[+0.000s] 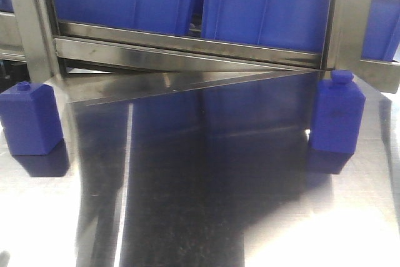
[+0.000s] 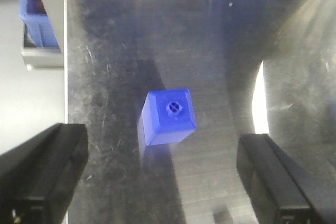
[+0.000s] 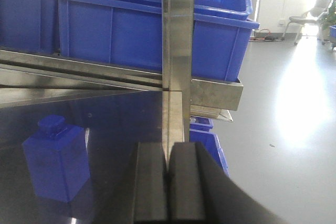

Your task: Pick and sort blue part to right shelf

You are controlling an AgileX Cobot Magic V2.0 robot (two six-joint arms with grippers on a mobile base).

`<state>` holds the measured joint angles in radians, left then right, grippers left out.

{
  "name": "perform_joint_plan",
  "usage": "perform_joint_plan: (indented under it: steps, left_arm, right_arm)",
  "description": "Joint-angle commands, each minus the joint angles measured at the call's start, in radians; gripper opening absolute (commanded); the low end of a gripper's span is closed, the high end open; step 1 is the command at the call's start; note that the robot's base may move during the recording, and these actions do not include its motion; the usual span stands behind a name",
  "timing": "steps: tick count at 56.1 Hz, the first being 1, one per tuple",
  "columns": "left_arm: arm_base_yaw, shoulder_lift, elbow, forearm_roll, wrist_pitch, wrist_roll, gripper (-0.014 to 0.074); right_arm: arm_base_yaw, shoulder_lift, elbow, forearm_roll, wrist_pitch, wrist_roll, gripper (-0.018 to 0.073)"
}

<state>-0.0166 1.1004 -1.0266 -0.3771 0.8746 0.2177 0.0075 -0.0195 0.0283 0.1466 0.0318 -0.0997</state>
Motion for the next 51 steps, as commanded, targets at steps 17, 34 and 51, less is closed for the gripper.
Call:
perform_joint_plan:
  steps: [17,34,51]
  left_arm:
    - [-0.119,0.291,-0.264,0.044,0.089,-0.084,0.0631]
    - [-0.257,0.441,-0.316,0.293,0.126,-0.365,0.0631]
    - [-0.274,0.558,-0.316,0.3,0.137,-0.398,0.063]
  right_arm:
    - [0.002,-0.009,-0.007,-0.007,-0.083,0.001,0.0057]
    - [0.002,-0.009,-0.007,-0.007,-0.083,0.001,0.0057]
    - [0.002,-0.009,-0.007,-0.007,-0.083,0.001,0.0057]
